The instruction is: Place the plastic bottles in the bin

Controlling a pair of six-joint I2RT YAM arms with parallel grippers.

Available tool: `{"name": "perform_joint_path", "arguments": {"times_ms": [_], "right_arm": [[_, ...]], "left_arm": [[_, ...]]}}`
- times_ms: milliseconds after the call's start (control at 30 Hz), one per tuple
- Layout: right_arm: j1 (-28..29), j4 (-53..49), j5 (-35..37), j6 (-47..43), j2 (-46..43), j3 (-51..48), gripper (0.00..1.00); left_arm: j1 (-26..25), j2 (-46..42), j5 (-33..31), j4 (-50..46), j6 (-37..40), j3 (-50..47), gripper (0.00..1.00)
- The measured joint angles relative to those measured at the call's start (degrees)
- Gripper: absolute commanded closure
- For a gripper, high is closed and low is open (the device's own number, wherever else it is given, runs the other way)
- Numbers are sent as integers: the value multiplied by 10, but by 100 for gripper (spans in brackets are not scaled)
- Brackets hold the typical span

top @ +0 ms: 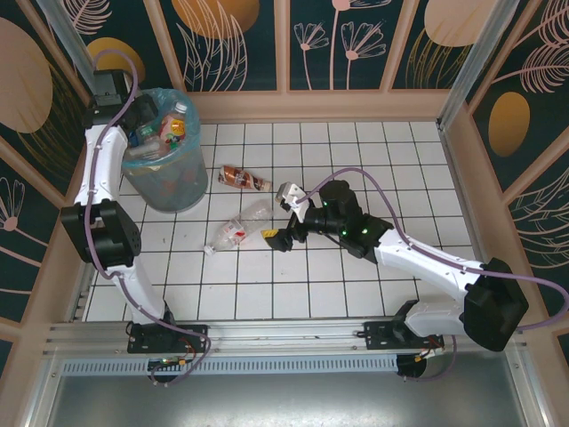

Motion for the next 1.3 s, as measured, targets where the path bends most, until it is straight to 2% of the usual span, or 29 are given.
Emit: {"name": "perform_joint_path", "arguments": {"times_ms": [167, 300, 433, 600, 700, 900, 1067, 1300], "right_arm": [[0, 7, 0, 0, -2, 0, 1], [0, 11, 1, 0, -2, 0, 1], [0, 13, 0, 0, -2, 0, 1], [0, 12, 0, 0, -2, 0, 1], [0, 12, 0, 0, -2, 0, 1], [0, 12, 0, 0, -2, 0, 1], [0, 13, 0, 0, -1, 0, 1], [0, 18, 2, -3, 14, 0, 1]], "left_arm": [[0, -83, -5, 25, 59, -49, 58], [0, -162, -23, 45, 129, -80, 53], [0, -201, -39, 72, 210, -114, 50], [0, -199, -46, 81, 290, -165, 24], [0, -197, -38, 85, 301, -172, 17], [0, -208, -27, 126, 291, -172, 18], [0, -233, -29, 139, 275, -175, 26], [0, -265, -12, 134, 202, -206, 34]]}}
